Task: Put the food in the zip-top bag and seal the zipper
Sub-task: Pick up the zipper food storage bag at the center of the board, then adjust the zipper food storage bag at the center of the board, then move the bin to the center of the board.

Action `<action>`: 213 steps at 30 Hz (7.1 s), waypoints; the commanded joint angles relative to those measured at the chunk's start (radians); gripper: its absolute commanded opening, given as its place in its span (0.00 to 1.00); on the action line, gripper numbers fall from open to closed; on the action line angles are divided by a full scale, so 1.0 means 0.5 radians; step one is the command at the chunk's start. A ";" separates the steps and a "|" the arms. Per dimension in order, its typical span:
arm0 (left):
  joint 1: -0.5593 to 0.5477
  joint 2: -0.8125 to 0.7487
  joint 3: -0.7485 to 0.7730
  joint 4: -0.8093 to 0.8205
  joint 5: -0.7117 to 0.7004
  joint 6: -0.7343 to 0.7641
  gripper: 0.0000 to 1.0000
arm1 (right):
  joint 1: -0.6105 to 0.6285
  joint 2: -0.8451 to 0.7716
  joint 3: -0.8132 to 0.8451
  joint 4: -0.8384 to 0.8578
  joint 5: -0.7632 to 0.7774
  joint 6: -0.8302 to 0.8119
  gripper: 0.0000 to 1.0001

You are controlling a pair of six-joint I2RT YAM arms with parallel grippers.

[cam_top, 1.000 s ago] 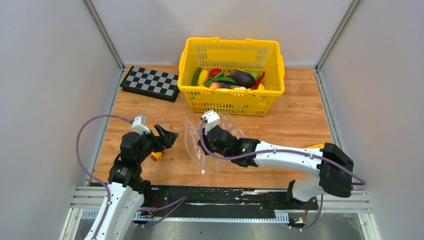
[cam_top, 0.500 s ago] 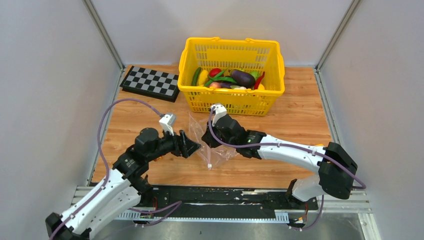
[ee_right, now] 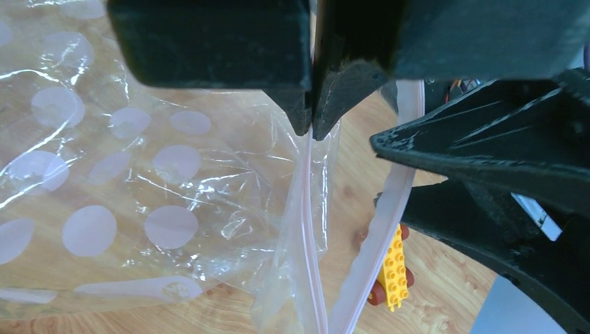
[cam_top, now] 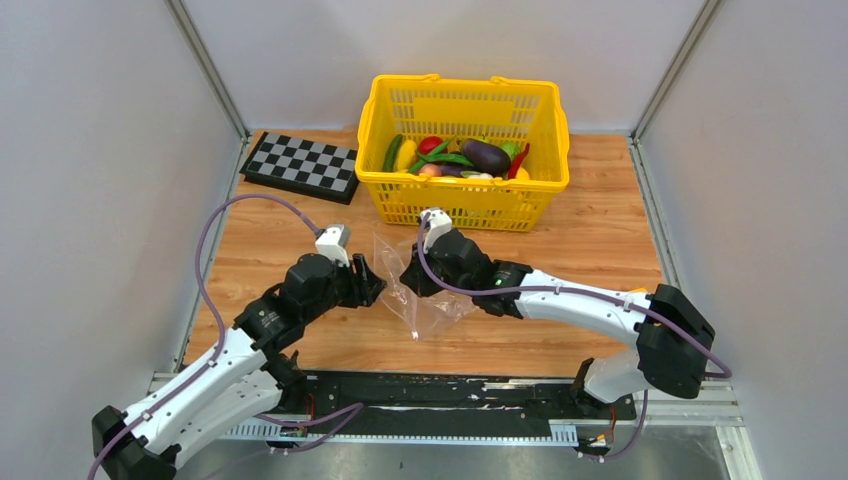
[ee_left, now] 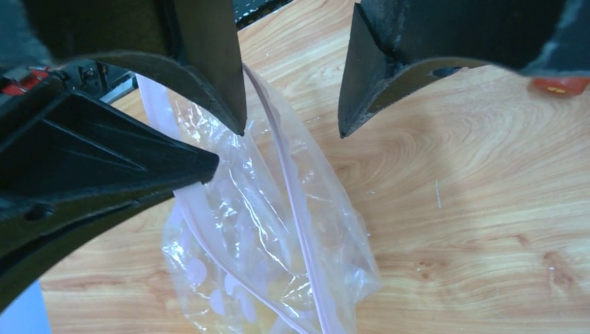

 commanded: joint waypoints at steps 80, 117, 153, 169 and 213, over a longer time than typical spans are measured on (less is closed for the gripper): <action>-0.446 0.815 1.097 -0.008 0.014 0.136 0.00 | -0.177 -0.765 -0.300 0.044 0.091 0.208 0.61; -0.697 0.905 2.048 -1.157 -0.749 0.323 0.00 | -0.259 -0.370 0.050 0.474 -0.731 0.220 0.14; -0.691 1.177 1.383 -0.477 -0.865 0.238 0.00 | -0.582 -0.897 -0.141 -0.302 -0.795 -0.244 0.59; -0.691 1.047 1.222 -0.490 -0.822 0.225 0.00 | -1.390 -0.203 1.012 -0.720 -0.124 -0.906 0.74; -0.685 0.906 1.320 -0.782 -1.042 0.360 0.00 | -2.142 -0.151 0.466 -1.006 -0.461 -0.739 0.86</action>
